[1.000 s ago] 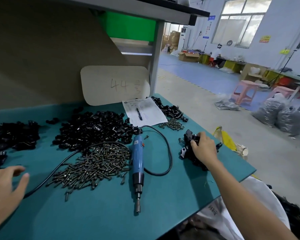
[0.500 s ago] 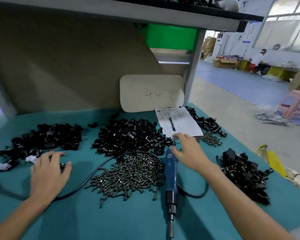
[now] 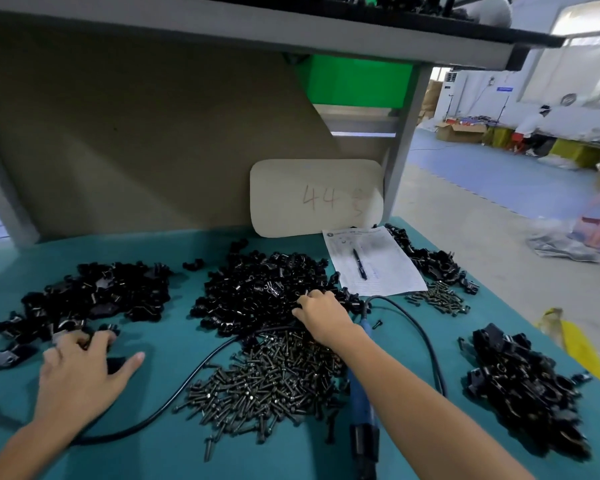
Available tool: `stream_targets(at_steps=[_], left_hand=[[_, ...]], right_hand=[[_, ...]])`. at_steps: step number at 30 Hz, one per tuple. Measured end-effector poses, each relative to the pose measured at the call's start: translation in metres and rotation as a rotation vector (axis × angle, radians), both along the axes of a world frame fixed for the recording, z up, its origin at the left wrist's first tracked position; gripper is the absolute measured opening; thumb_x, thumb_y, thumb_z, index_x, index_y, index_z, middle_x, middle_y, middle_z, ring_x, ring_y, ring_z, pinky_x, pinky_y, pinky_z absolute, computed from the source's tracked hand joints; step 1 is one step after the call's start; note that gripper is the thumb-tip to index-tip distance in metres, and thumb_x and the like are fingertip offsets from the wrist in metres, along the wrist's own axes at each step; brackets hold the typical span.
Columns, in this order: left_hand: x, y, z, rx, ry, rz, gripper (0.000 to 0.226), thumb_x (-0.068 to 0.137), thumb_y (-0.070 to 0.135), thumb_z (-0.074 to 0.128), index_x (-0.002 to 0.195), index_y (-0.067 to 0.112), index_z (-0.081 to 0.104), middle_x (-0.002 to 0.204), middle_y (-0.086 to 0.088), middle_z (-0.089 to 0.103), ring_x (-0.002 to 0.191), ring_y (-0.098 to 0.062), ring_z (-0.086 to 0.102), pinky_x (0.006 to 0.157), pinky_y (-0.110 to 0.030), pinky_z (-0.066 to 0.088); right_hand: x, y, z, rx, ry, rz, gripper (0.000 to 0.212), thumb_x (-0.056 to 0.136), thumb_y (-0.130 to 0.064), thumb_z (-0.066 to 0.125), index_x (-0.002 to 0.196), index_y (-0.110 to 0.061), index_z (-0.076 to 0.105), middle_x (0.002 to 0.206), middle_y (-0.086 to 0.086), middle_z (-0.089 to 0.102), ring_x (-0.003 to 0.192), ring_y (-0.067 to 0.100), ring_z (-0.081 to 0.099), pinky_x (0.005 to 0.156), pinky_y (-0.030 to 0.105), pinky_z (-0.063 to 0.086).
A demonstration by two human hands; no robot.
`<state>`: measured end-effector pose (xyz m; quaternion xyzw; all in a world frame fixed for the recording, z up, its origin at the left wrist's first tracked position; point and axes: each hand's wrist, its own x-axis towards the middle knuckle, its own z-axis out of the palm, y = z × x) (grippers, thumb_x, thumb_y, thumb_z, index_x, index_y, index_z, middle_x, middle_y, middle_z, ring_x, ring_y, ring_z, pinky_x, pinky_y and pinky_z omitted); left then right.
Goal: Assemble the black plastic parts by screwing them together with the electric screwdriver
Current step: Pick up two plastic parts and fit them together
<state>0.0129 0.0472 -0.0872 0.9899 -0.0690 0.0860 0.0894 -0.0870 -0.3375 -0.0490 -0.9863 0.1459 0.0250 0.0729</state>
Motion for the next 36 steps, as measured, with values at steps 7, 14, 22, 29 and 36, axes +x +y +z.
stream_targets(at_steps=[7, 14, 22, 29, 36], left_hand=[[-0.014, 0.004, 0.018, -0.285, 0.063, -0.067, 0.030, 0.081, 0.045, 0.081, 0.090, 0.026, 0.059, 0.087, -0.002, 0.054, 0.085, -0.027, 0.052, 0.072, -0.043, 0.047], [-0.027, -0.002, 0.045, -0.702, 0.098, -0.052, 0.016, 0.084, 0.015, 0.078, 0.096, 0.024, 0.075, 0.080, -0.005, 0.070, 0.057, -0.010, 0.060, 0.052, -0.016, 0.043], [-0.078, -0.030, 0.089, -1.602, 0.742, -0.009, 0.014, 0.101, 0.009, 0.055, 0.110, 0.006, 0.065, 0.099, -0.017, 0.071, 0.086, -0.035, 0.071, 0.057, -0.031, 0.060], [-0.162, -0.051, 0.119, -1.658, 0.945, -0.304, 0.042, 0.078, 0.001, 0.071, 0.114, 0.011, 0.051, 0.093, -0.015, 0.067, 0.076, -0.026, 0.070, 0.064, -0.028, 0.059], [-0.201, -0.049, 0.127, -1.364, 0.774, -0.509, 0.048, 0.092, -0.007, 0.064, 0.127, 0.016, 0.040, 0.102, -0.019, 0.071, 0.093, -0.028, 0.073, 0.076, -0.030, 0.059]], right_hand=[[-0.017, -0.012, 0.011, 0.046, -0.039, 0.018, 0.037, 0.110, -0.028, 0.040, 0.116, 0.000, 0.063, 0.127, 0.019, 0.055, 0.118, 0.040, 0.049, 0.103, 0.045, 0.040], [-0.025, -0.018, 0.014, -0.036, 0.011, -0.090, 0.033, 0.098, 0.006, 0.046, 0.129, -0.002, 0.053, 0.135, 0.025, 0.039, 0.122, 0.042, 0.044, 0.101, 0.046, 0.045], [-0.073, 0.027, 0.061, 0.740, -0.525, -0.213, 0.022, 0.102, -0.034, 0.062, 0.117, -0.020, 0.065, 0.100, 0.002, 0.070, 0.077, 0.014, 0.066, 0.073, 0.036, 0.056], [-0.176, 0.119, 0.054, 1.521, -0.665, -0.177, 0.014, 0.091, -0.035, 0.070, 0.100, -0.025, 0.075, 0.068, 0.002, 0.059, 0.063, 0.017, 0.056, 0.058, 0.029, 0.049], [-0.224, 0.164, 0.043, 1.768, -0.769, -0.218, 0.032, 0.076, -0.028, 0.075, 0.105, -0.016, 0.079, 0.076, 0.004, 0.062, 0.070, 0.013, 0.063, 0.062, 0.024, 0.055]])
